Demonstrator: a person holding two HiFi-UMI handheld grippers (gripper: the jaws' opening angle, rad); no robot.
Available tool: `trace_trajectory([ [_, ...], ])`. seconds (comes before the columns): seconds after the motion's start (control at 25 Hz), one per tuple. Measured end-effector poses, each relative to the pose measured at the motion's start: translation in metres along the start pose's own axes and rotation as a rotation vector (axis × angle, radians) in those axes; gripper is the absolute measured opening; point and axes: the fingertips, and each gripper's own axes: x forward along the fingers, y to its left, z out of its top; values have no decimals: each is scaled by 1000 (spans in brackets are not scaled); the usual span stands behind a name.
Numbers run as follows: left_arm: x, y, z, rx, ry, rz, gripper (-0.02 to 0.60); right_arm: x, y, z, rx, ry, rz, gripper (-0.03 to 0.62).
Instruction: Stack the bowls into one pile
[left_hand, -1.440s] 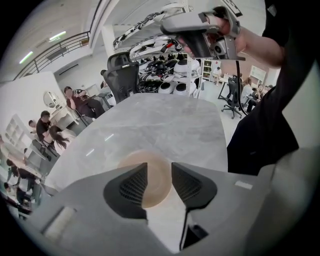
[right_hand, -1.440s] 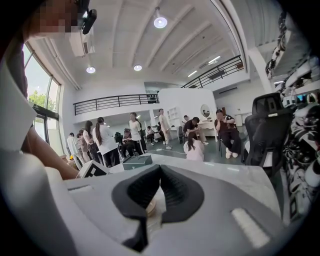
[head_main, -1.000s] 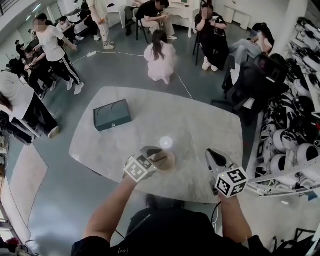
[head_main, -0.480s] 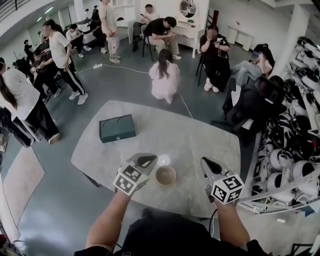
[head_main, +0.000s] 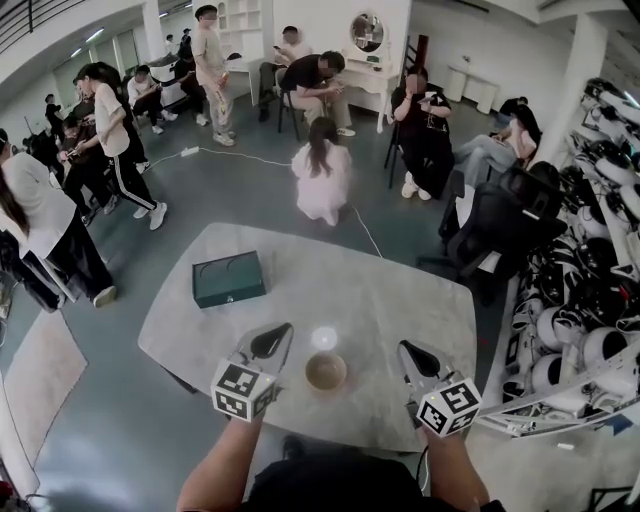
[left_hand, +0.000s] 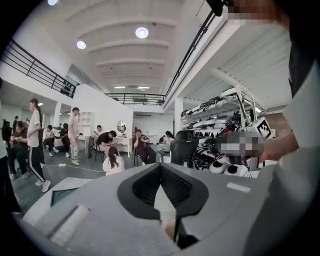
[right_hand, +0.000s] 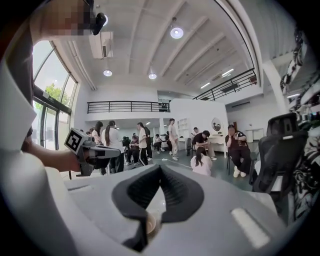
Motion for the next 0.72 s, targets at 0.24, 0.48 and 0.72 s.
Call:
trace_trajectory([
  [0.24,1,6,0,-7,-41,23,9,-1,-15,-7,54,-6,7,3],
  [0.48,7,8,5,-14,-68,-2,9,6,-21,4,-2,-34,-7,2],
  [0.72,21,9,16,6,-57,-40,9,3,-29,23,-41,-56,-28,2],
])
